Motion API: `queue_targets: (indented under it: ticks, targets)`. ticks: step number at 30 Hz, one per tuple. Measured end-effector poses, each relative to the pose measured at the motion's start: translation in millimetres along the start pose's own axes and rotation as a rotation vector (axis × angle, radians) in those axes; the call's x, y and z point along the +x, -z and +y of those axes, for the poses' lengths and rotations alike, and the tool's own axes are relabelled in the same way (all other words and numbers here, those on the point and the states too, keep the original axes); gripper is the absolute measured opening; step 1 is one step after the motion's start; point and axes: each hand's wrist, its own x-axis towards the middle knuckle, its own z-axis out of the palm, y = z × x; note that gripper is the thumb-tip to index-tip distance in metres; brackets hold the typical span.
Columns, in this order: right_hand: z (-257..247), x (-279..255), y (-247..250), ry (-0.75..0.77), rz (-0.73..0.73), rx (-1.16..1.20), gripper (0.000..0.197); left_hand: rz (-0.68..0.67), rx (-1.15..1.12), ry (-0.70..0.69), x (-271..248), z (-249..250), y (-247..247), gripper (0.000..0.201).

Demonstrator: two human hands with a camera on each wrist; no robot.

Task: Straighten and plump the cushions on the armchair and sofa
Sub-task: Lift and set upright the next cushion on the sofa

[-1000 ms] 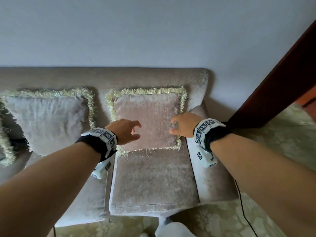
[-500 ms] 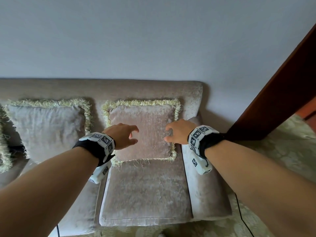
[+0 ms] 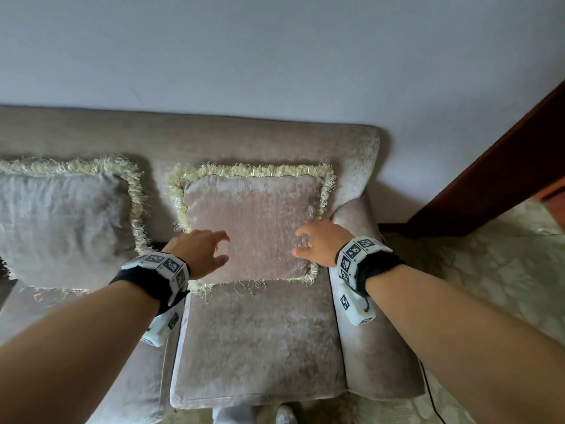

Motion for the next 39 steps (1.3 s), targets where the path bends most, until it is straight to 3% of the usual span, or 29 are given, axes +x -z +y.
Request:
queue_targets:
  ticks: [5,12,17,21,23,25,29,34,37,39]
  targets:
    - [-1.0,62.8,-27.5,-0.051,0.09,0.077,0.062,0.055,-0.11,0.002,56.6,-46.5,-26.5,0.052]
    - [21.0,140.9,-95.8,-0.146,0.317,0.349,0.065,0.395,-0.501,0.183,128.4,-96.5,-91.4,0.054]
    - [62.3,183.8,-169.2,-0.303,0.6,0.512,0.071,0.622,-0.658,0.349,172.9,-114.9,-161.0,0.075]
    - [82.1,212.7,-216.3,-0.295,0.9,0.644,0.075,0.758,-0.76,0.29,204.5,-118.0,-207.7,0.095]
    - [91.9,226.1,-231.2,-0.292,0.97,0.699,0.08,0.786,-0.804,0.287,218.2,-119.9,-221.5,0.1]
    - [101.7,238.6,-239.1,-0.276,0.969,0.733,0.084,0.832,-0.826,0.293,230.8,-124.8,-231.3,0.102]
    - [113.2,262.9,-244.1,-0.175,1.02,0.748,0.085,0.975,-0.835,0.166,251.5,-131.6,-241.0,0.102]
    - [120.5,277.3,-252.3,-0.138,1.049,0.778,0.085,0.985,-0.937,0.106,261.5,-126.6,-248.1,0.099]
    - [113.9,267.2,-241.9,-0.043,1.1,0.765,0.09,0.991,-0.985,0.021,254.4,-113.8,-242.7,0.106]
    - [108.8,255.9,-227.9,0.018,1.123,0.724,0.093,0.996,-1.01,0.037,242.6,-104.2,-237.2,0.107]
